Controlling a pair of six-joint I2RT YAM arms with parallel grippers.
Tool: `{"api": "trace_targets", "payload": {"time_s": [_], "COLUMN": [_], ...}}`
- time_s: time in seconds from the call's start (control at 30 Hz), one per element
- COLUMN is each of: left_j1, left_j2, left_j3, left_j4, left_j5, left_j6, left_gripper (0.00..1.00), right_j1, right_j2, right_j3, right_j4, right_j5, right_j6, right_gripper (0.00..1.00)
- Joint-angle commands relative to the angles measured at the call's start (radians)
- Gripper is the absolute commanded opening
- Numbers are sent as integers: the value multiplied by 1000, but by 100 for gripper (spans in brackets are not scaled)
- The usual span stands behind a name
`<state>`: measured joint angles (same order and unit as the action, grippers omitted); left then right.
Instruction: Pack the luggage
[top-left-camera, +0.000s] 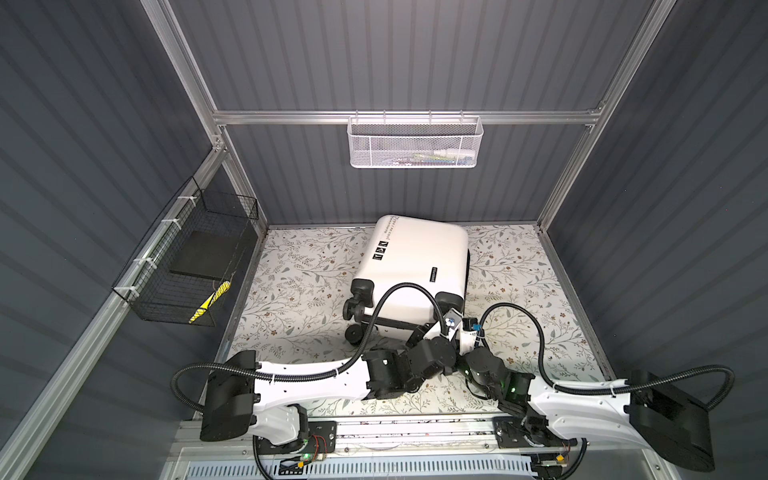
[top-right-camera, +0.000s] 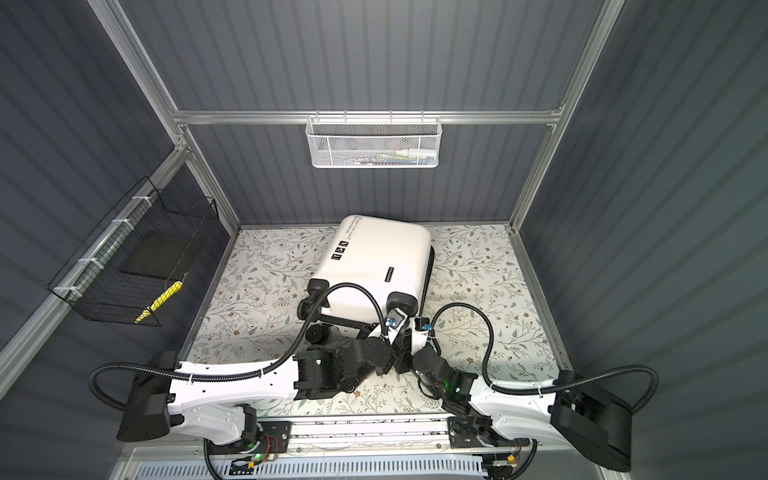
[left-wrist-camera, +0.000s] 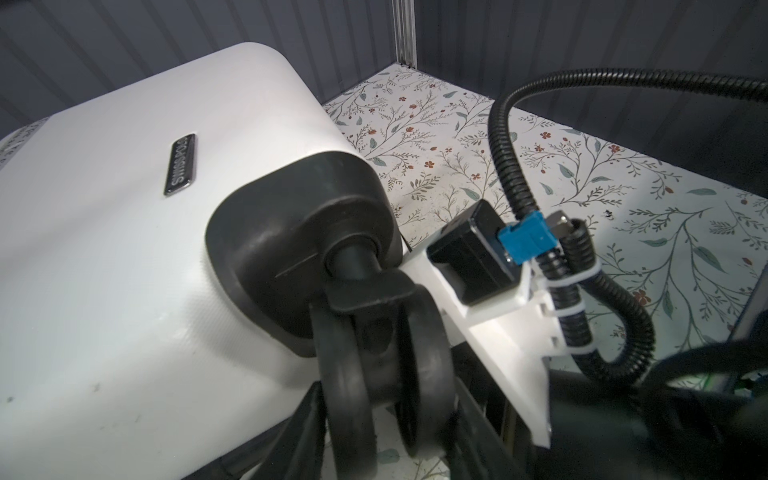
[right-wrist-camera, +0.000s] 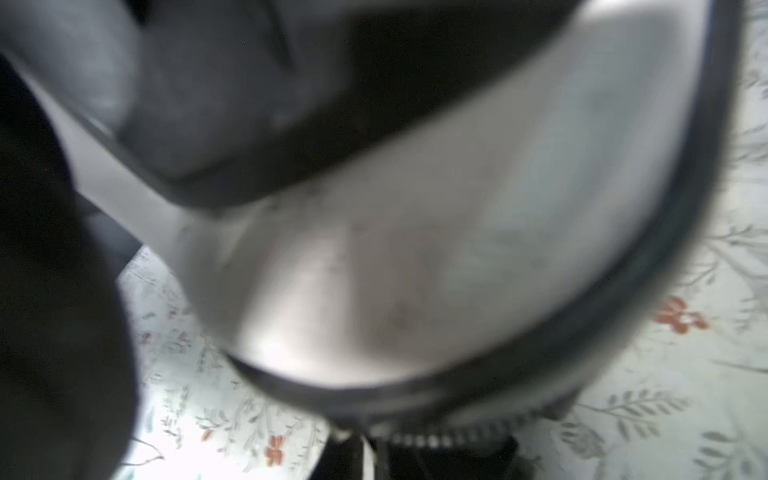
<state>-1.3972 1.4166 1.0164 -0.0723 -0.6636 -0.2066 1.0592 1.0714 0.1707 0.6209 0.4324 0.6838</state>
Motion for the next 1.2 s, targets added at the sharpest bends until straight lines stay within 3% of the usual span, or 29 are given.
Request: {"api": "trace_targets", "payload": {"time_s": [0.0, 0.3, 0.6, 1.0, 1.17], "left_j1": [-19, -19, -18, -18, -18], "left_j2": [-68, -71, -59, 11, 53], "left_j3": [38, 27, 24, 54, 64], "left_j4": [217, 215, 207, 198, 210], "left_j5": [71, 49, 24, 38, 50], "left_j6": [7, -3, -5, -10, -19], "left_gripper": [0, 0, 0, 0, 0], "right_j1": [-4, 1, -5, -66, -76], "right_j2": [-14, -117, -305, -286, -304], "right_j3": [36, -14, -66, -32, -60], "right_j4": [69, -22, -264, -364, -365], "right_j5": [89, 160, 247, 94, 98], "right_j6": [18, 121, 238, 219, 245], "right_gripper": [0, 0, 0, 0, 0]}}
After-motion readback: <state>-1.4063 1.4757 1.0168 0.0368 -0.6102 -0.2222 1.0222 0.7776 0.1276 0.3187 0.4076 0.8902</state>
